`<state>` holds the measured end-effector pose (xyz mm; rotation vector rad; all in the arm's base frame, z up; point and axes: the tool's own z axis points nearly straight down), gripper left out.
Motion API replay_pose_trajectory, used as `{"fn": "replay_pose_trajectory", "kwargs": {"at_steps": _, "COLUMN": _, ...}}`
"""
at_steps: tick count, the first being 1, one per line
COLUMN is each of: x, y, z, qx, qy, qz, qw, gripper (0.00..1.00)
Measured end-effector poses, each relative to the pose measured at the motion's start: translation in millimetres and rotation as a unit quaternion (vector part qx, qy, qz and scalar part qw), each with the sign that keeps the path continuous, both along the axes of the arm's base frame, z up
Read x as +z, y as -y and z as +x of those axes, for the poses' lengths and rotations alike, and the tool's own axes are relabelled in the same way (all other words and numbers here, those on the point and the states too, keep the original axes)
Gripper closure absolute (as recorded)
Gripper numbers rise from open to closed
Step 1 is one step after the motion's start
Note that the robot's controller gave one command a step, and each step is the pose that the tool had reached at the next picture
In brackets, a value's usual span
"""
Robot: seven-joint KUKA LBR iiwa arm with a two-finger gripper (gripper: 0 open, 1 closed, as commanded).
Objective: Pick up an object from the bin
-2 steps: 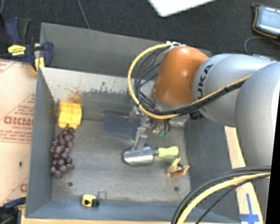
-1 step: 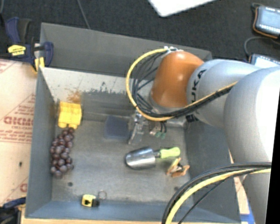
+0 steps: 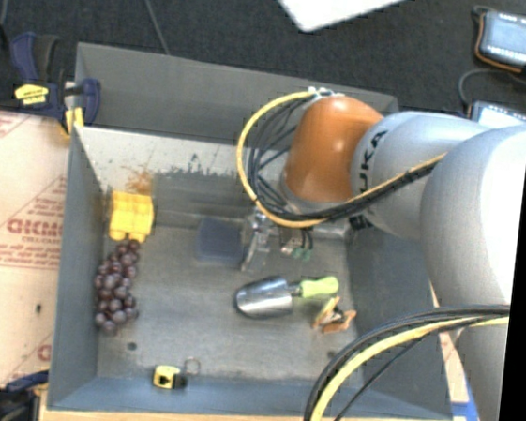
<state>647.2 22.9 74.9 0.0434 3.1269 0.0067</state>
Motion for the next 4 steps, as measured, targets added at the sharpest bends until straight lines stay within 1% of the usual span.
{"fn": "replay_pose_trajectory", "kwargs": {"at_steps": 1, "x": 120, "y": -7, "z": 7.1, "qx": 0.011, "qy": 0.0027, "qz": -0.001, "qw": 0.9999, "gripper": 1.00}}
{"fn": "replay_pose_trajectory", "kwargs": {"at_steps": 2, "x": 120, "y": -7, "z": 7.0, "qx": 0.011, "qy": 0.0024, "qz": 0.000, "qw": 0.9999, "gripper": 1.00}}
{"fn": "replay_pose_trajectory", "kwargs": {"at_steps": 3, "x": 173, "y": -6, "z": -1.9, "qx": 0.005, "qy": 0.0004, "qz": 0.000, "qw": 1.0000, "gripper": 1.00}}
{"fn": "replay_pose_trajectory", "kwargs": {"at_steps": 4, "x": 250, "y": 2, "z": 0.4, "qx": -0.014, "qy": 0.0033, "qz": 0.000, "qw": 0.9999, "gripper": 1.00}}
